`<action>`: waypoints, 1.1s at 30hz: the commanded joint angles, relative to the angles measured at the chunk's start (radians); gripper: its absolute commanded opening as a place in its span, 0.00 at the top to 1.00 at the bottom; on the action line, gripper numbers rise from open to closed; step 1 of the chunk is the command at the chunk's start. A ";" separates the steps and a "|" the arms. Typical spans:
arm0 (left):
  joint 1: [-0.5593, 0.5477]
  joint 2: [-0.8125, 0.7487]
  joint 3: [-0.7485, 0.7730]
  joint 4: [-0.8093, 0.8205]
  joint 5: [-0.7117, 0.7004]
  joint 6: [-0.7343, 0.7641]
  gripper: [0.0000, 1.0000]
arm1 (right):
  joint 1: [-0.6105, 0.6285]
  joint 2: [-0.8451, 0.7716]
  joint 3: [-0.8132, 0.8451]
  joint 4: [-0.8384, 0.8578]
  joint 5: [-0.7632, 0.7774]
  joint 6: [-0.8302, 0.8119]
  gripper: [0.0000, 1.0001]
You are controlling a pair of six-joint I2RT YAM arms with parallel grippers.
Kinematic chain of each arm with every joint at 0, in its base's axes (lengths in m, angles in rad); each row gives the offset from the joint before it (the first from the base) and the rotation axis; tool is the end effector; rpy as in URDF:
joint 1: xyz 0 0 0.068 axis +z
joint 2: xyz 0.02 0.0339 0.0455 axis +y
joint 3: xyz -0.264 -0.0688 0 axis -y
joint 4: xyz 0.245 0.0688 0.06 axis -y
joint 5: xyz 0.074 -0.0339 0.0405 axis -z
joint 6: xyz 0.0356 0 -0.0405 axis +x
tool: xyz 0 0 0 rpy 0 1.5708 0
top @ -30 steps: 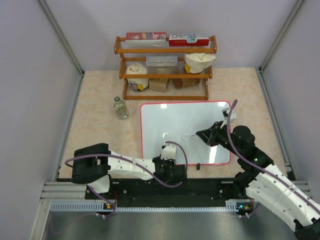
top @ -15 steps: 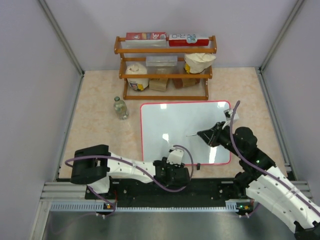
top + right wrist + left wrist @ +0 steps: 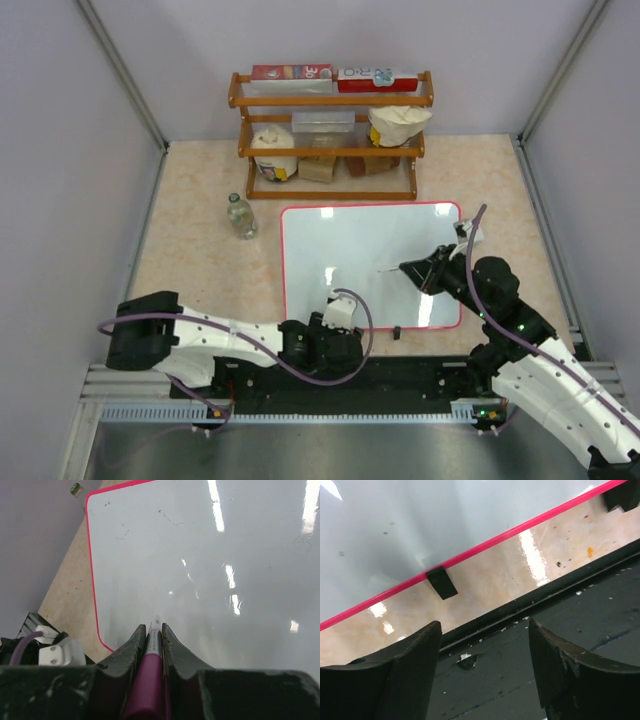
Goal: Write a sentence on the whiteboard
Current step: Move the whiteboard stand to the center of the board, then write a sentence on the whiteboard.
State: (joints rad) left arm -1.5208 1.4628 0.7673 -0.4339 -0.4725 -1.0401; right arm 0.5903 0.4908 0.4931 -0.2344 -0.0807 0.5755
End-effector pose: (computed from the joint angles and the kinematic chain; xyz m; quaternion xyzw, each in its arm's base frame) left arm 0.0293 -0.2621 0.1695 0.1761 0.9336 -0.1385 0.2798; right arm 0.1135 0.0795 0.2733 -0.0308 0.7834 0.3677 0.5002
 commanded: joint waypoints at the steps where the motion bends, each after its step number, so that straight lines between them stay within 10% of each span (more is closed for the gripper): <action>1: -0.001 -0.145 -0.023 -0.023 -0.067 0.025 0.23 | -0.011 -0.020 0.048 0.001 0.041 -0.006 1.00; 11: 0.171 -0.421 -0.022 -0.014 0.013 0.254 0.11 | -0.012 -0.070 0.052 0.003 0.045 -0.005 1.00; 19: 0.545 -0.662 -0.069 0.188 0.311 0.477 0.02 | -0.012 -0.081 0.050 0.004 0.004 -0.014 1.00; 33: 1.227 -0.568 0.000 0.170 0.954 0.486 0.02 | -0.011 -0.097 0.033 -0.003 -0.007 -0.029 1.00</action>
State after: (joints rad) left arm -0.4538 0.9077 0.7761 -0.3218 0.2356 -0.5400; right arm 0.5869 0.4057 0.4934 -0.2535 -0.0769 0.5606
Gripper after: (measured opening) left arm 0.983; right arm 0.144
